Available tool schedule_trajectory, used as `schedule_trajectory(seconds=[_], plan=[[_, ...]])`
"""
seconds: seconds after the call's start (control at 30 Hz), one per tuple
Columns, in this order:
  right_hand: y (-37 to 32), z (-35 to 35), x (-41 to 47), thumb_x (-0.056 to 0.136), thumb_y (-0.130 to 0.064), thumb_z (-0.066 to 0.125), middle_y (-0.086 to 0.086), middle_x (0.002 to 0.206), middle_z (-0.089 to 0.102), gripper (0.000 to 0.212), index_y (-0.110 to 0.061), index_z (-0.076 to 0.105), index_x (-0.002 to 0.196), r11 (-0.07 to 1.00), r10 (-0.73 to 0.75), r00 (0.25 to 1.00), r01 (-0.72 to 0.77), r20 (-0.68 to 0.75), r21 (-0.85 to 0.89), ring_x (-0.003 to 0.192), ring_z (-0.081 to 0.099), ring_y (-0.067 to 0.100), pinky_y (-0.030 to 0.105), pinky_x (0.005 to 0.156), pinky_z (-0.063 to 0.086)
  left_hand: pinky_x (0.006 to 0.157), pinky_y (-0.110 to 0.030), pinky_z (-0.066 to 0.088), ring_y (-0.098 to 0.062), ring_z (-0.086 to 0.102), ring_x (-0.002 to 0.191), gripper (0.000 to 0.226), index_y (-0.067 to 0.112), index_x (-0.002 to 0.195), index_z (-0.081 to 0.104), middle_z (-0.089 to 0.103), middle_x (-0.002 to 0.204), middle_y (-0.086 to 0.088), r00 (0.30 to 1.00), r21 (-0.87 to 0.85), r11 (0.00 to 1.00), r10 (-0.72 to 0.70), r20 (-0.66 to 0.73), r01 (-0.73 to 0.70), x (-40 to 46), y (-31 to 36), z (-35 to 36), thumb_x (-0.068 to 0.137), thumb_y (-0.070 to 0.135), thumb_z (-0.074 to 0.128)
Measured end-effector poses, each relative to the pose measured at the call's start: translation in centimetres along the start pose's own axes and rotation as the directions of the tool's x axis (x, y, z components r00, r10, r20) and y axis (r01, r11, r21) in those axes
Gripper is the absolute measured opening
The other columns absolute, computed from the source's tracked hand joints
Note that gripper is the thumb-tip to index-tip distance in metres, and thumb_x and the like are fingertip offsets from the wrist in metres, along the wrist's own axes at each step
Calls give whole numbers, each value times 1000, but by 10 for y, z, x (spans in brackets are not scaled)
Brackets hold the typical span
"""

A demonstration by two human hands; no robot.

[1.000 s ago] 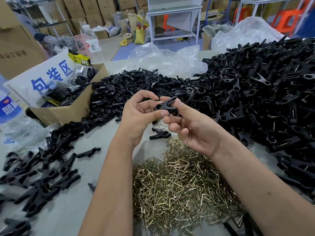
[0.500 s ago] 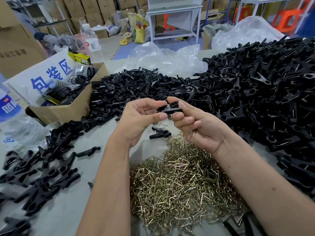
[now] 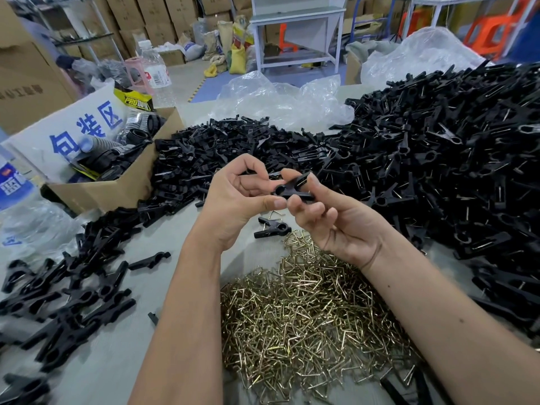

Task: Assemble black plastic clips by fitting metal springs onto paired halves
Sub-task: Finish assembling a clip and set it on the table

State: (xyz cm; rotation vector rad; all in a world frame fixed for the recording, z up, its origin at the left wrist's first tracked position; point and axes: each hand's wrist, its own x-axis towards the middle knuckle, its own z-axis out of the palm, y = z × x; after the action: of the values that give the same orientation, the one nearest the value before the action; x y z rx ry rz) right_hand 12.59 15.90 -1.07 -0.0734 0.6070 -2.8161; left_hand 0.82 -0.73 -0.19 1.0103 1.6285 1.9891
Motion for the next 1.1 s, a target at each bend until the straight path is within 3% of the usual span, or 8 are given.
schedule_trajectory(seconds=[0.1,0.27,0.57,0.7,0.83,0.93,1.03,1.1], plan=[[-1,4,1,66,0,93,21,81,63,51,-1,76,114,999,-11,1000,11,9,30,52,65,12,18,43,55,65,-33,58,-16,68,62,50,27,84,66,74,70,-3,1000,-1,1000,2,8,-2,1,0,1,50,30,104],[-5,8,1,77,-10,72,17,72,60,28,-1,78,103,1000,-18,994,21,-109,19,43,60,7,13,41,50,64,-28,59,-11,70,63,46,19,84,62,74,69,-2,1000,76,997,12,-21,-10,1,-4,1,55,13,98],[-7,4,-1,83,-7,69,15,69,60,19,-2,79,99,998,-55,991,55,-122,-4,40,57,6,12,38,48,67,-40,57,-20,68,67,48,15,86,63,77,74,-7,993,206,977,79,-91,-59,5,-3,9,55,22,99],[-9,1,1,91,-19,66,9,72,62,21,-11,81,103,949,-248,951,201,-184,-242,45,56,3,10,38,45,78,-28,59,-12,75,89,57,25,106,68,80,93,2,997,378,925,-9,-81,39,5,-2,-1,59,19,101],[-16,-2,5,86,-28,78,3,63,62,26,-15,80,108,662,-587,753,234,-298,-712,45,52,8,16,38,41,92,-28,54,-3,65,96,37,33,102,73,71,108,17,965,745,645,41,-258,172,5,-11,-12,76,15,91],[-16,-9,6,95,-21,76,-1,60,67,13,-26,81,106,284,-794,567,23,-222,-958,44,56,9,21,43,45,114,-36,41,-11,51,125,36,26,121,74,64,133,10,981,830,539,39,-193,142,9,-21,-14,92,6,74],[-10,-12,6,93,-25,75,-8,80,76,17,-30,82,107,-327,-795,604,-360,48,-874,67,67,6,29,67,59,119,-40,29,-15,32,134,35,28,128,72,58,145,9,985,856,492,-12,-172,156,12,-29,-10,98,12,68],[-5,-9,9,93,-32,71,0,100,79,23,-33,79,114,-483,-751,659,-502,44,-717,91,72,23,34,80,59,112,-35,30,-11,31,122,28,30,121,75,62,136,11,985,871,465,-23,-169,161,13,-33,-8,93,26,75]])
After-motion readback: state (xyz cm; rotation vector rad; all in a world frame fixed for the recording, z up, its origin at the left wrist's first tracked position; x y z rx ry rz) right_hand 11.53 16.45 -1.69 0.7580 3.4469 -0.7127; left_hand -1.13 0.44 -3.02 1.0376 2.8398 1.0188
